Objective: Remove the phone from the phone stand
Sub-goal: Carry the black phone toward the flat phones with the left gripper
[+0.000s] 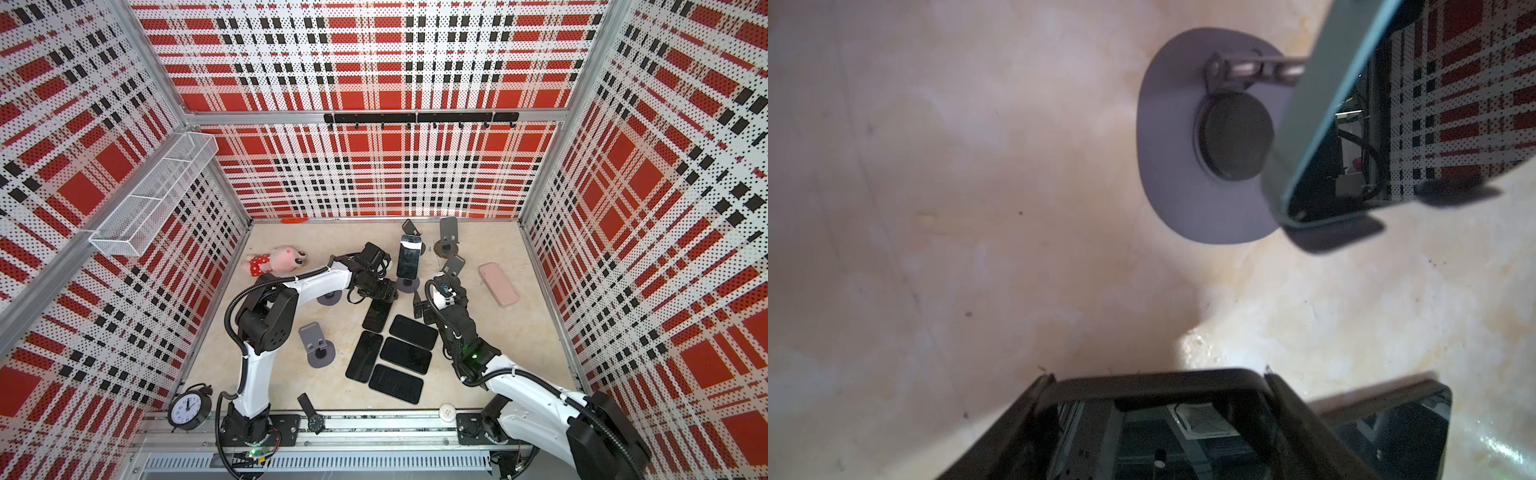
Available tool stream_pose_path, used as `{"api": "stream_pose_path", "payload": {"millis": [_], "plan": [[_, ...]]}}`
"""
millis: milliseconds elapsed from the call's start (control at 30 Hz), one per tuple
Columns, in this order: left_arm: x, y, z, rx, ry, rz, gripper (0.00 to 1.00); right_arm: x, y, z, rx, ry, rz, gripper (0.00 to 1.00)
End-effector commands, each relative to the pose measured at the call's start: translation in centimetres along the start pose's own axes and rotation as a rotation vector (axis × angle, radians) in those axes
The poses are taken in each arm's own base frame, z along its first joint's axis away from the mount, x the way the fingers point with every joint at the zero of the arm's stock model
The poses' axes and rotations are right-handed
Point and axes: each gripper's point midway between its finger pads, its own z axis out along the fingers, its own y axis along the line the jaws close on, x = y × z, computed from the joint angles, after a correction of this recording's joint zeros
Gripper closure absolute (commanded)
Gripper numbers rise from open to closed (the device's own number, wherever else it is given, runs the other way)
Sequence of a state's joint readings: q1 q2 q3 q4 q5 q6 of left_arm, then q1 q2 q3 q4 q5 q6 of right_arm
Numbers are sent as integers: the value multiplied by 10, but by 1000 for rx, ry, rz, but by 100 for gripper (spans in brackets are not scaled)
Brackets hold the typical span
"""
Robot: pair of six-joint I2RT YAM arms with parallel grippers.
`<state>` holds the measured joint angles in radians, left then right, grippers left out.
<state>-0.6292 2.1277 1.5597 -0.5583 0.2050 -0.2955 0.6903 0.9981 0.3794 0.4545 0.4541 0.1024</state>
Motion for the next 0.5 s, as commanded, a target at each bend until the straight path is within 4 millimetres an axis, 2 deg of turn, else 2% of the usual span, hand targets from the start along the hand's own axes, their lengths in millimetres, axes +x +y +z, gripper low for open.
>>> {"api": "stream_pose_path", "payload": {"millis": [0,233,467], "plan": [[5,2,9,-9,7,-23,35,-5,-3,-3,7,-29,12,0],[8,6,16,-50,-2,-53,35,-6,-3,-3,7,-31,12,0],[11,1,22,-43,8,-66,34,-6,-3,-4,5,-31,14,0]]}}
